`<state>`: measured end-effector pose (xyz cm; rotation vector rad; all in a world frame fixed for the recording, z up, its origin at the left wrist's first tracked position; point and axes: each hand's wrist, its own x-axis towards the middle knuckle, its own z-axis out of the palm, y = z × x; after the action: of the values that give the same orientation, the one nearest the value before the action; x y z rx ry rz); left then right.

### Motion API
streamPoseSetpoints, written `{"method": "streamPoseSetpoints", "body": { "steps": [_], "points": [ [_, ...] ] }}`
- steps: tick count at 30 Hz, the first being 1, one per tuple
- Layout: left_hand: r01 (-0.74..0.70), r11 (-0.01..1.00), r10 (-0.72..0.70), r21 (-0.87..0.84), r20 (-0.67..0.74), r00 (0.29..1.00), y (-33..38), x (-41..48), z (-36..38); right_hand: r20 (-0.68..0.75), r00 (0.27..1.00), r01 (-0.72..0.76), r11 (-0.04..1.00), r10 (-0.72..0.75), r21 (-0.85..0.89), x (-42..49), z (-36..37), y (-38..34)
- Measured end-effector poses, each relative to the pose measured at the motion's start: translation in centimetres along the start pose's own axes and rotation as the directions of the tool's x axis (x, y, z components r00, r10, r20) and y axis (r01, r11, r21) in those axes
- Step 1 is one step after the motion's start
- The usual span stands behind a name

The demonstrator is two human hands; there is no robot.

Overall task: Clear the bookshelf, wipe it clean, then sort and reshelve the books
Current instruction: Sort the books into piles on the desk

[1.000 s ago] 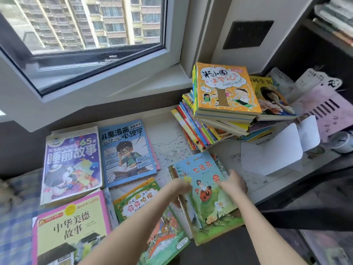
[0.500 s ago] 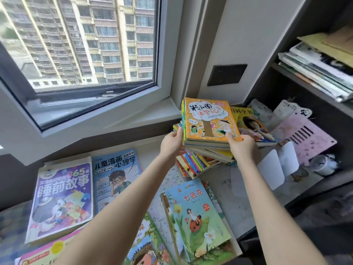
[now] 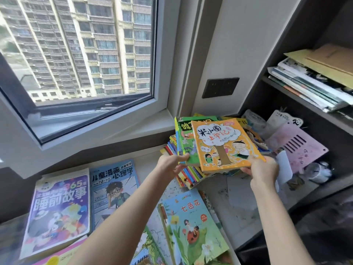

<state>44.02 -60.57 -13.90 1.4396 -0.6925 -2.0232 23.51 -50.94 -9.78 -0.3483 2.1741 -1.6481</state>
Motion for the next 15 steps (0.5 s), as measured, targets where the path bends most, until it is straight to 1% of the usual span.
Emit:
{"method": "streamPoseSetpoints", "body": {
  "steps": [3, 5, 7, 8, 9, 10, 11, 12, 14, 15],
  "points": [
    [-0.013, 0.995, 0.014, 0.102, -0.012, 1.000, -0.4, -0.4, -0.9, 0.005, 0.999, -0.032, 0.988, 0.032, 0.149, 0.2, -0.7, -1.7],
    [0.000, 0.984, 0.003, 0.181, -0.018, 1.000, -0.7, -0.6, -1.8, 0.037, 0.994, -0.110, 0.970, 0.104, 0.216, 0.5, -0.6, -2.2],
    [-0.025, 0.964, 0.032, 0.264, -0.022, 0.999, -1.2, -0.7, -2.5, 0.097, 0.979, -0.193, 0.962, 0.177, 0.193, 0.9, 0.0, -1.7],
    [-0.045, 0.957, 0.054, 0.285, -0.023, 0.998, -1.5, -0.6, -2.7, 0.129, 0.975, -0.196, 0.973, 0.181, 0.121, 1.0, 0.3, -1.1],
    [-0.069, 0.959, 0.076, 0.276, -0.016, 0.997, -1.7, -0.6, -2.9, 0.155, 0.975, -0.161, 0.987, 0.158, 0.005, 1.3, 0.7, -0.2],
    [-0.090, 0.966, 0.091, 0.244, 0.004, 0.996, -1.7, -0.7, -2.8, 0.174, 0.979, -0.086, 0.986, 0.110, -0.141, 1.2, 1.0, 0.4],
    [-0.101, 0.974, 0.094, 0.204, 0.042, 0.995, -1.6, -0.9, -2.7, 0.189, 0.980, -0.007, 0.964, 0.059, -0.267, 1.2, 1.2, 0.9],
    [-0.105, 0.980, 0.091, 0.169, 0.090, 0.992, -1.4, -1.0, -2.5, 0.202, 0.979, 0.043, 0.938, 0.028, -0.343, 0.9, 1.5, 1.1],
    [-0.130, 0.984, 0.109, 0.123, 0.165, 0.980, -1.0, -1.3, -1.4, 0.240, 0.971, 0.071, 0.926, 0.021, -0.371, 0.6, 1.9, 0.8],
    [-0.149, 0.981, 0.127, 0.127, 0.162, 0.979, -1.0, -1.4, -1.0, 0.267, 0.963, 0.060, 0.936, 0.037, -0.346, 0.5, 2.2, 0.6]
  ]
}}
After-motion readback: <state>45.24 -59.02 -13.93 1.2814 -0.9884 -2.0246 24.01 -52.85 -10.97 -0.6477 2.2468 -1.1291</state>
